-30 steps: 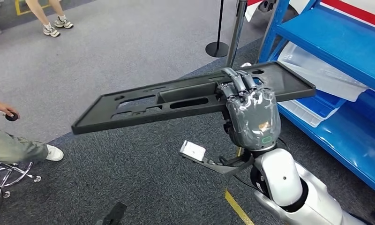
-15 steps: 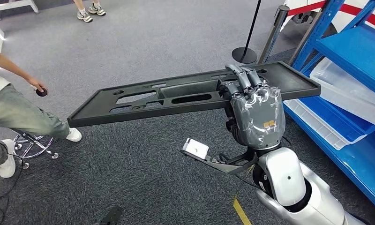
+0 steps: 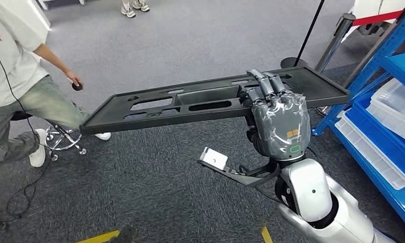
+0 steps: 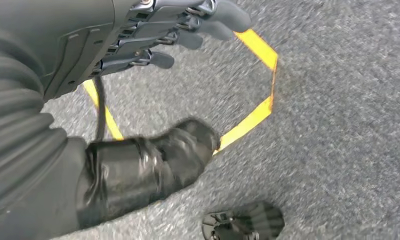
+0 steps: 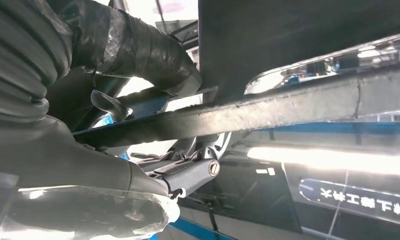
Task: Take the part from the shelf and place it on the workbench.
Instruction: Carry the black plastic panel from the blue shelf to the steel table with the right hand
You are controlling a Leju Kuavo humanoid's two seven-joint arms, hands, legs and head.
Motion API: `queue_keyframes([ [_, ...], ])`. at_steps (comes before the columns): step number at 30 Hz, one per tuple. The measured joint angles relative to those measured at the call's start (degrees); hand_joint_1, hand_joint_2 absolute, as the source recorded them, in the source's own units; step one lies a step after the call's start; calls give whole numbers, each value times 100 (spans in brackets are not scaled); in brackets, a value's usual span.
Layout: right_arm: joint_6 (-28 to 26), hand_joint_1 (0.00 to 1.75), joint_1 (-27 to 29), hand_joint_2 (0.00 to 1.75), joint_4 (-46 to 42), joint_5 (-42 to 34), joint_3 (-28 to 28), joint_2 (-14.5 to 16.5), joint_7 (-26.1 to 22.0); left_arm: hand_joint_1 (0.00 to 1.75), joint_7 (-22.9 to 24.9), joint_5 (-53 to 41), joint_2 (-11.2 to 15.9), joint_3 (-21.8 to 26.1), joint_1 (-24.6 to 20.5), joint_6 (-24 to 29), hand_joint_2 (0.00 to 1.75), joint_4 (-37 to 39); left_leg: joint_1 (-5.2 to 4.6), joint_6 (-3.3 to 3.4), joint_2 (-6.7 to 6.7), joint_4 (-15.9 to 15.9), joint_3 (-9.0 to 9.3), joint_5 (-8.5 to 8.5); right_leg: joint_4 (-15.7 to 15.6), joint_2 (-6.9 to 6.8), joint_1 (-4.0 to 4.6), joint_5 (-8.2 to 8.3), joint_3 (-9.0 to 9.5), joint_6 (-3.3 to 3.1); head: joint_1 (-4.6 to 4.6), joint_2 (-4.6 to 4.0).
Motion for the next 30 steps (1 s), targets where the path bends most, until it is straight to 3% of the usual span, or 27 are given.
queue_keyframes([
  [2, 0, 175, -2, 175, 0, 0, -1, 0, 1, 0, -2, 1, -3, -1, -2, -2, 175, -1, 24, -65, 243, 644, -326, -291, -17, -136, 9, -11, 22, -31, -40, 0],
  [4, 0, 175, 9, 175, 4, -1, -1, 0, -1, 0, -1, -1, -3, -2, 1, -2, 175, -1, 68, -106, 299, 1105, -587, -396, -16, -265, 6, -32, 34, -37, -43, 0],
  [6, 0, 175, 15, 175, 5, -2, -1, 0, 0, 0, 1, -6, 1, -2, 16, -1, 175, -1, 95, -120, 346, 849, -482, -160, -15, -376, -7, -60, 65, -15, -44, 0],
  [7, 0, 175, 15, 175, 5, -2, -1, 0, 2, 0, 2, -9, 3, -2, 18, -1, 175, -1, 97, -120, 439, 474, -298, 17, -15, -431, -12, -82, 95, 9, -45, 0],
  [10, 0, 175, 6, 175, 3, -3, -1, 0, 5, 0, 1, -14, 3, -2, -3, -1, 175, -1, 27, -39, 685, -283, 91, 238, -26, -576, 32, -139, 164, 104, -46, 0],
  [13, 0, 175, 1, 175, -2, -12, -2, -3, 11, 0, -1, -15, 3, -2, 14, 0, 175, -1, 15, 85, 546, -316, 103, 221, -72, -672, 49, -170, 222, 194, -44, 0],
  [15, 0, 175, -3, 175, -4, -18, -8, -15, 25, 0, -5, -23, 1, -2, 16, 1, 175, -1, 36, 144, 453, -359, 143, 230, 72, -523, 22, -298, 181, 239, -29, 0],
  [18, -1, 175, 0, 175, -6, -29, -54, -42, 32, 0, -8, -31, -3, -2, -9, 0, 175, -1, 26, 235, 303, -372, 165, 228, 1125, -217, 39, -768, -362, 215, -3, 0],
  [19, -1, 175, 9, 175, -6, -37, -69, -52, 35, 0, -7, -32, -2, -1, -11, -1, 175, -1, 11, 259, 237, -363, 167, 223, 1476, -182, 51, -858, -572, 200, 0, 0],
  [20, -1, 175, 17, 175, -7, -49, -77, -66, 39, 0, -7, -34, -2, -1, -6, -2, 175, -1, -3, 268, 171, -352, 171, 216, 1620, -166, 59, -825, -684, 187, 2, 0],
  [21, -1, 175, 24, 175, -10, -68, -82, -82, 45, 0, -7, -38, -2, 0, 1, -3, 175, -1, -15, 274, 99, -339, 177, 208, 1541, -154, 67, -681, -692, 167, 1, 0],
  [22, -1, 175, 29, 175, -16, -89, -87, -96, 53, 0, -7, -42, -2, 1, 8, -4, 175, -1, -24, 275, 26, -325, 186, 199, 1260, -123, 78, -453, -601, 137, 3, 0],
  [24, -2, 175, 34, 175, -32, -132, -113, -131, 79, 0, -5, -50, -11, 1, 8, -5, 175, -1, -30, 259, -103, -296, 180, 183, 479, 100, 87, -60, -298, 64, -1, 0],
  [25, -5, 175, 38, 175, -43, -153, -138, -143, 92, 0, -4, -52, -15, 1, 3, -6, 175, -1, -26, 240, -162, -286, 160, 183, 212, 198, 88, 34, -187, 47, -2, 0],
  [26, -9, 175, 45, 175, -52, -173, -166, -154, 105, 0, -3, -57, -19, 1, 1, -6, 175, -1, -16, 218, -213, -281, 137, 188, 72, 266, 92, 55, -129, 41, -7, 0],
  [27, -13, 175, 53, 175, -61, -191, -193, -158, 112, 0, -1, -63, -20, 1, 1, -7, 175, -1, -8, 190, -265, -282, 117, 200, 42, 247, 98, 49, -110, 46, -8, 0],
  [29, -19, 175, 61, 175, -69, -204, -237, -164, 115, 0, 3, -81, -9, 1, 24, -6, 175, -1, 10, 128, -333, -304, 101, 216, 9, 141, 88, 64, -86, 29, -7, 0],
  [30, -21, 175, 67, 175, -69, -206, -251, -167, 115, 0, 4, -91, -8, 1, 34, -6, 175, -2, -4, 92, -272, -269, 84, 188, -19, 84, 67, 75, -63, 10, -16, 0],
])
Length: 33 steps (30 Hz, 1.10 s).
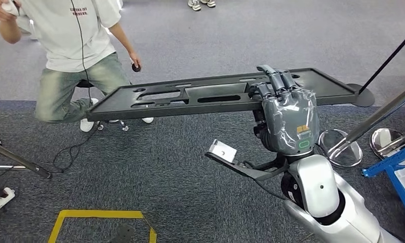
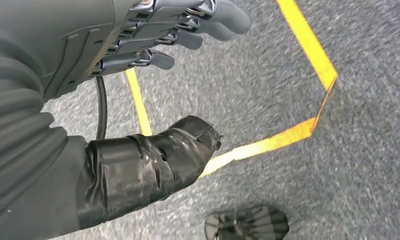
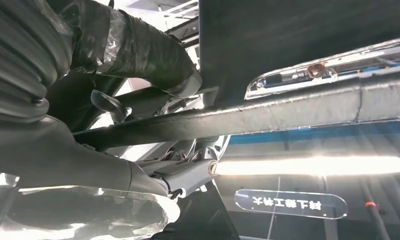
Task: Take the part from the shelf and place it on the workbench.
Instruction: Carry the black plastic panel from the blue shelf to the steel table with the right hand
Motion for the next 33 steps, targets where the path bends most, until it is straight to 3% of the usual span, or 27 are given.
queue_keyframes([
  [1, -4, 175, 4, 175, -2, -1, -13, -3, 1, 0, 1, -8, 2, 0, -1, 0, 175, -2, -10, -39, 127, 138, -64, -87, -30, -67, -20, 9, 23, -26, -30, 0],
  [3, -14, 175, 15, 175, -7, -2, -36, -4, 2, 0, -1, -17, -3, -1, -23, -2, 175, -5, -3, -110, 445, 725, -337, -393, -56, -193, -25, 12, 50, -59, -84, 0],
  [5, -19, 175, 29, 175, -11, -3, -57, -5, -2, 0, -1, -17, -3, -1, -37, -5, 175, -5, 38, -161, 572, 1360, -654, -626, -54, -313, -22, 3, 52, -70, -99, 0],
  [6, -19, 175, 36, 175, -11, -4, -68, -5, -4, 0, -1, -17, -2, -1, -32, -8, 175, -5, 54, -178, 594, 1439, -698, -606, -50, -373, -24, -4, 53, -66, -102, 0],
  [7, -19, 175, 42, 175, -11, -4, -79, -5, -7, 0, -1, -17, 0, -1, -28, -11, 175, -5, 65, -186, 613, 1340, -649, -507, -44, -431, -27, -14, 56, -58, -103, 0],
  [10, -21, 175, 43, 175, -24, -4, -109, -9, -7, 0, -1, -22, 5, 0, -40, -16, 175, -5, 39, -127, 871, 259, -78, -77, -29, -601, -10, -56, 90, -2, -101, 0],
  [12, -22, 175, 40, 175, -44, -4, -122, -18, -7, 0, -2, -27, 6, 0, -57, -17, 175, -5, -7, -46, 972, -78, 88, -23, -38, -693, 19, -74, 111, 51, -97, 0],
  [14, -23, 175, 39, 175, -60, -4, -136, -25, -7, 0, -2, -28, 8, -1, -54, -18, 175, -5, -24, 21, 861, -85, 80, -15, -74, -776, 33, -76, 144, 111, -95, 0],
  [16, -24, 175, 41, 175, -71, -6, -164, -40, -7, 0, -2, -28, 14, -1, -38, -18, 175, -5, 7, 87, 759, -154, 121, 19, -8, -719, 20, -148, 141, 173, -82, 0],
  [18, -33, 175, 42, 175, -93, -13, -209, -70, -7, 0, -2, -26, 18, 0, -32, -19, 175, -5, 41, 140, 660, -216, 168, 53, 460, -478, 4, -424, -66, 201, -50, 0],
  [20, -43, 175, 54, 175, -110, -30, -244, -101, -2, 0, -2, -21, 22, 1, -38, -20, 175, -5, 27, 161, 554, -216, 174, 53, 1179, -303, 7, -737, -429, 195, -27, 0],
  [21, -45, 175, 70, 175, -111, -46, -252, -118, 1, 0, -2, -19, 25, 2, -38, -21, 175, -5, 20, 167, 488, -208, 175, 49, 1422, -273, 10, -786, -571, 188, -23, 0],
  [22, -45, 175, 89, 175, -113, -64, -257, -135, 5, 0, -3, -16, 27, 2, -36, -22, 175, -5, 14, 169, 418, -199, 175, 45, 1482, -260, 13, -732, -632, 180, -23, 0],
  [23, -45, 175, 106, 175, -118, -80, -261, -153, 7, 0, -4, -14, 28, 2, -34, -23, 175, -5, 12, 168, 347, -184, 174, 38, 1347, -246, 15, -590, -600, 166, -22, 0],
  [25, -46, 175, 126, 175, -147, -96, -285, -181, 9, 0, -10, -11, 26, 3, -31, -25, 175, -5, 6, 142, 208, -132, 165, 13, 663, -110, 14, -195, -323, 130, -21, 0],
  [26, -48, 175, 129, 175, -172, -101, -305, -194, 10, 0, -14, -11, 26, 4, -33, -25, 175, -5, 0, 120, 146, -95, 146, -5, 350, -25, 4, -74, -181, 116, -27, 0],
  [28, -52, 175, 143, 175, -224, -116, -358, -233, 17, 0, -19, -10, 27, 7, -30, -23, 175, -5, 10, 63, 46, -51, 100, -19, 61, 71, 14, -21, -49, 90, -34, 0],
  [30, -54, 175, 163, 175, -267, -134, -405, -273, 32, 0, -20, -10, 49, 11, -15, -18, 175, -5, 31, -1, -27, -47, 72, -13, 32, -28, 21, -12, -22, 35, -33, 0],
  [31, -54, 175, 173, 175, -282, -144, -423, -291, 42, 0, -20, -10, 60, 14, -5, -15, 175, -6, 24, -33, 28, 4, 47, -47, 12, -80, 12, -2, -2, 1, -48, 0],
  [33, -52, 175, 198, 175, -316, -168, -449, -316, 60, 0, -20, -11, 79, 17, 5, -12, 175, -8, 16, -97, 302, 397, -135, -267, -25, -186, -5, 7, 36, -57, -87, 0],
])
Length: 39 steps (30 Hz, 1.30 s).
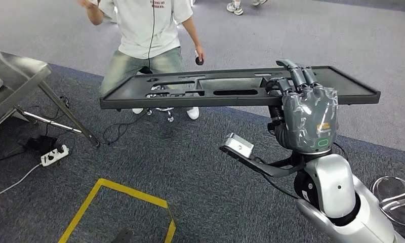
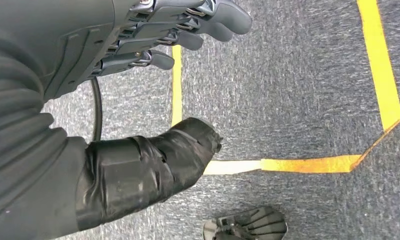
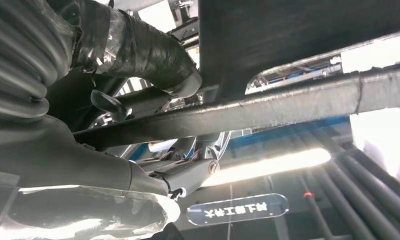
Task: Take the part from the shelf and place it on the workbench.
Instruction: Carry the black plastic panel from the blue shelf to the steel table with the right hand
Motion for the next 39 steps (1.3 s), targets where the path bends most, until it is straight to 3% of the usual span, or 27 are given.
queue_keyframes([
  [1, 1, 175, 20, 175, -15, -11, -15, -15, 5, 0, 1, -2, -6, 0, 1, 0, 175, -1, 4, -32, 155, 344, -167, -168, -1, -47, 9, -7, 8, -18, -19, 0],
  [3, 2, 175, 64, 175, -41, -24, -41, -37, 10, 0, 3, -5, -3, 0, 0, 0, 175, -1, 28, -71, 291, 1061, -534, -453, 7, -153, 31, -21, 9, -44, -25, 0],
  [5, 4, 175, 108, 175, -58, -29, -54, -56, 10, 0, 4, -7, 6, 0, 7, -2, 175, -1, 31, -63, 309, 1240, -639, -423, 12, -256, 48, -35, 12, -51, -26, 0],
  [7, 8, 175, 142, 175, -80, -28, -66, -73, 10, 0, 9, -3, 36, 1, 9, -5, 175, -1, 7, 3, 365, 606, -308, -70, 12, -362, 73, -53, 30, -48, -25, 0],
  [9, 12, 175, 162, 175, -106, -28, -86, -95, 10, 0, 29, 5, 90, 14, 4, -19, 175, -1, -63, 122, 557, -201, 118, 176, 10, -460, 104, -76, 53, -27, -19, 0],
  [11, 20, 175, 189, 175, -123, -28, -98, -123, 10, 0, 58, 11, 152, 37, 2, -41, 175, -1, -120, 201, 640, -495, 260, 196, 4, -555, 115, -96, 73, 18, -14, 0],
  [13, 31, 175, 219, 175, -133, -28, -102, -146, 10, 0, 103, 13, 210, 54, 19, -61, 175, -1, -106, 240, 525, -549, 283, 224, -17, -637, 112, -118, 101, 76, -13, 0],
  [15, 51, 175, 232, 175, -154, -27, -110, -171, 10, 0, 178, 9, 259, 60, 49, -78, 175, -1, -59, 284, 413, -658, 361, 278, 151, -487, 98, -265, 62, 131, 0, 1],
  [18, 90, 175, 258, 175, -174, -22, -140, -215, 14, 0, 298, 3, 329, 62, 77, -99, 175, -1, -31, 319, 254, -707, 403, 317, 1148, -126, 56, -778, -375, 187, 23, 1],
  [19, 97, 175, 280, 175, -174, -22, -145, -226, 15, 0, 330, 3, 354, 62, 90, -106, 175, -1, -29, 319, 189, -699, 400, 315, 1437, -91, 39, -866, -521, 208, 27, 0],
  [20, 103, 175, 302, 175, -174, -22, -145, -237, 17, 0, 361, 3, 375, 63, 110, -116, 175, -1, -24, 312, 119, -685, 397, 309, 1553, -77, 18, -848, -591, 229, 27, 0],
  [21, 104, 175, 316, 175, -174, -22, -146, -245, 17, 0, 386, 4, 398, 63, 135, -126, 175, -1, -16, 297, 49, -663, 396, 298, 1450, -68, -6, -722, -557, 250, 27, 0],
  [22, 105, 175, 321, 175, -174, -22, -148, -248, 17, 0, 405, 4, 419, 64, 160, -135, 175, -1, -3, 274, -23, -629, 394, 281, 1141, -44, -35, -514, -420, 271, 27, 0],
  [24, 108, 175, 322, 175, -176, -22, -153, -249, 17, 0, 435, 5, 458, 65, 187, -145, 175, -1, 20, 202, -157, -524, 356, 226, 417, 161, -89, -219, -83, 304, 31, 0],
  [26, 115, 175, 327, 175, -188, -22, -157, -257, 17, 0, 476, 5, 495, 67, 191, -148, 175, -1, 31, 126, -277, -440, 274, 200, 109, 321, -102, -178, 54, 274, 32, 0],
  [28, 128, 175, 330, 175, -199, -22, -158, -266, 17, 0, 519, 10, 529, 68, 225, -150, 175, -1, 52, 62, -376, -437, 215, 221, 114, 256, -77, -177, 42, 189, 28, 0],
  [29, 133, 175, 329, 175, -202, -22, -158, -267, 17, 0, 537, 17, 549, 68, 256, -150, 175, -1, 64, 38, -360, -426, 200, 222, 108, 204, -70, -170, 44, 149, 27, 0],
  [31, 144, 175, 323, 175, -212, -21, -160, -267, 17, 0, 557, 42, 583, 70, 296, -152, 175, -3, 52, -5, -111, -218, 96, 110, 94, 100, -70, -165, 64, 70, -2, 0],
  [33, 157, 175, 324, 175, -228, -18, -163, -272, 17, 0, 561, 84, 610, 78, 297, -176, 175, -6, 40, -32, 195, 382, -196, -182, 88, -15, -45, -177, 76, 20, -30, 0],
  [35, 174, 175, 334, 175, -237, -15, -170, -279, 18, 0, 546, 124, 625, 89, 299, -229, 175, -10, 45, -36, 274, 1073, -556, -447, 89, -144, -15, -192, 79, -7, -32, 0],
  [36, 181, 175, 339, 175, -238, -14, -173, -282, 18, 0, 532, 138, 628, 92, 307, -256, 175, -13, 45, -27, 281, 1221, -638, -459, 90, -204, -3, -202, 84, -13, -33, 0],
  [37, 189, 175, 343, 175, -242, -12, -174, -283, 18, 0, 511, 149, 632, 93, 317, -281, 175, -16, 41, -7, 292, 1155, -605, -366, 90, -267, 8, -214, 95, -16, -33, 0],
  [39, 201, 175, 337, 175, -256, -3, -175, -284, 14, 0, 460, 172, 647, 95, 327, -319, 175, -20, 7, 71, 429, 442, -230, -2, 89, -382, 27, -247, 139, -9, -32, 0],
])
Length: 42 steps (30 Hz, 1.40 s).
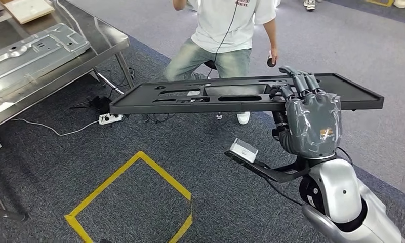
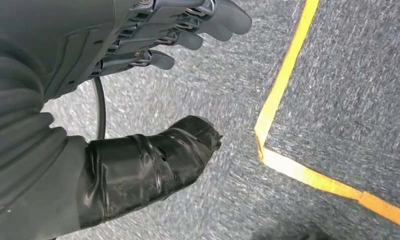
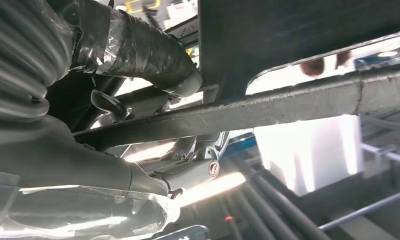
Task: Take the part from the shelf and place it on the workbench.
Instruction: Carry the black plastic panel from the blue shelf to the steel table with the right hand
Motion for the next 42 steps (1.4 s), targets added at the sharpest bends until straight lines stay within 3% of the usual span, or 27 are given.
queue_keyframes([
  [2, 7, 175, -14, 175, -13, 10, -5, -4, -4, 0, -38, 14, 16, 4, -15, -28, 175, -4, -86, 84, 234, -665, 351, 181, -2, -105, 31, -35, 34, 37, 2, 0],
  [3, 10, 175, -19, 175, -15, 15, -7, -7, -6, 0, -48, 16, 21, 8, -23, -39, 175, -5, -123, 110, 294, -798, 411, 179, -9, -157, 42, -48, 44, 63, 3, 0],
  [5, 21, 175, -27, 175, -17, 23, -9, -12, -11, 0, -60, 19, 28, 26, -25, -63, 175, -8, -134, 140, 197, -854, 431, 179, -40, -269, 57, -70, 67, 120, 5, 0],
  [6, 27, 175, -33, 175, -19, 28, -10, -15, -13, 0, -67, 20, 28, 34, -14, -70, 175, -9, -121, 157, 135, -896, 460, 193, -27, -262, 52, -102, 84, 148, 10, 0],
  [8, 34, 175, -50, 175, -31, 39, -12, -32, -17, 0, -80, 20, 29, 44, -4, -79, 175, -11, -84, 209, 21, -983, 535, 227, 256, -48, 39, -284, -17, 188, 32, 0],
  [10, 37, 175, -52, 175, -42, 44, -14, -54, -21, 0, -87, 20, 27, 49, -19, -81, 175, -12, -76, 245, -100, -1005, 554, 236, 956, 223, 19, -587, -363, 203, 56, 0],
  [12, 43, 175, -37, 175, -45, 44, -14, -64, -21, 0, -90, 20, 27, 54, -31, -82, 175, -12, -78, 258, -247, -994, 556, 230, 1514, 301, 10, -702, -708, 223, 67, 0],
  [13, 45, 175, -32, 175, -45, 44, -14, -67, -21, 0, -90, 20, 27, 57, -29, -82, 175, -12, -76, 257, -323, -982, 560, 222, 1508, 313, 3, -600, -752, 230, 66, 0],
  [15, 48, 175, -34, 175, -46, 44, -14, -78, -21, 0, -91, 20, 24, 60, -22, -83, 175, -13, -64, 234, -473, -937, 564, 196, 897, 406, -22, -155, -536, 238, 70, 0],
  [17, 49, 175, -38, 175, -49, 44, -14, -89, -24, 0, -92, 20, 22, 64, -30, -83, 175, -14, -55, 189, -603, -871, 518, 169, 255, 673, -65, 114, -285, 233, 72, 0],
  [19, 59, 175, -38, 175, -56, 48, -15, -98, -29, 0, -94, 21, 23, 75, -34, -84, 175, -14, -37, 122, -722, -848, 449, 184, 52, 810, -68, 126, -217, 205, 78, 0],
  [21, 83, 175, -52, 175, -62, 56, -16, -104, -38, 0, -98, 22, 27, 84, -10, -85, 175, -14, -19, 50, -809, -871, 415, 212, 0, 707, -56, 156, -192, 143, 80, 0],
  [23, 105, 175, -72, 175, -69, 64, -16, -106, -51, 0, -106, 24, 29, 86, 8, -88, 175, -15, -30, -12, -614, -717, 340, 114, -52, 582, -63, 174, -143, 71, 54, 0],
  [25, 127, 175, -79, 175, -85, 72, -16, -109, -64, 0, -123, 26, 29, 88, -14, -94, 175, -17, -23, -66, -295, -140, 62, -182, -78, 445, -44, 170, -109, 18, 25, 0],
  [27, 170, 175, -78, 175, -93, 76, -16, -116, -80, 0, -138, 28, 25, 90, -30, -102, 175, -19, 7, -105, -178, 565, -300, -449, -77, 305, -18, 157, -105, -10, 20, 0],
  [28, 196, 175, -77, 175, -94, 77, -16, -120, -93, 0, -141, 29, 22, 91, -24, -107, 175, -19, 19, -115, -161, 716, -378, -458, -77, 239, -9, 151, -104, -14, 19, 0],
  [29, 219, 175, -77, 175, -96, 81, -16, -122, -109, 0, -143, 30, 19, 91, -16, -111, 175, -20, 27, -118, -148, 651, -343, -371, -76, 178, -4, 144, -101, -14, 19, 0],
  [31, 259, 175, -88, 175, -105, 95, -16, -125, -137, 0, -144, 31, 19, 91, -8, -116, 175, -20, 29, -97, -40, -39, 42, -30, -76, 65, 6, 129, -80, 2, 17, 0],
  [33, 298, 175, -106, 175, -115, 110, -16, -134, -156, 0, -148, 32, 21, 91, -24, -124, 175, -21, -27, -40, 130, -705, 409, 145, -70, -36, 33, 101, -62, 50, 24, 0],
  [34, 313, 175, -114, 175, -120, 117, -16, -139, -167, 0, -150, 34, 22, 91, -32, -133, 175, -21, -55, -7, 177, -845, 479, 150, -73, -76, 44, 89, -55, 80, 27, 0],
  [37, 351, 175, -125, 175, -129, 146, -16, -149, -197, 0, -166, 51, 25, 91, -17, -196, 175, -21, -64, 93, 45, -930, 505, 151, -91, -186, 44, 47, -11, 175, 37, 0],
  [39, 390, 175, -141, 175, -138, 164, -16, -154, -208, 0, -191, 75, 26, 91, -1, -250, 175, -22, -41, 160, -49, -994, 563, 176, 144, -57, 31, -126, -92, 220, 51, 0],
  [42, 474, 175, -162, 175, -148, 176, -16, -168, -243, 0, -231, 109, 27, 93, -26, -309, 175, -23, -48, 217, -190, -1003, 588, 176, 1190, 243, 13, -600, -609, 232, 80, 0],
])
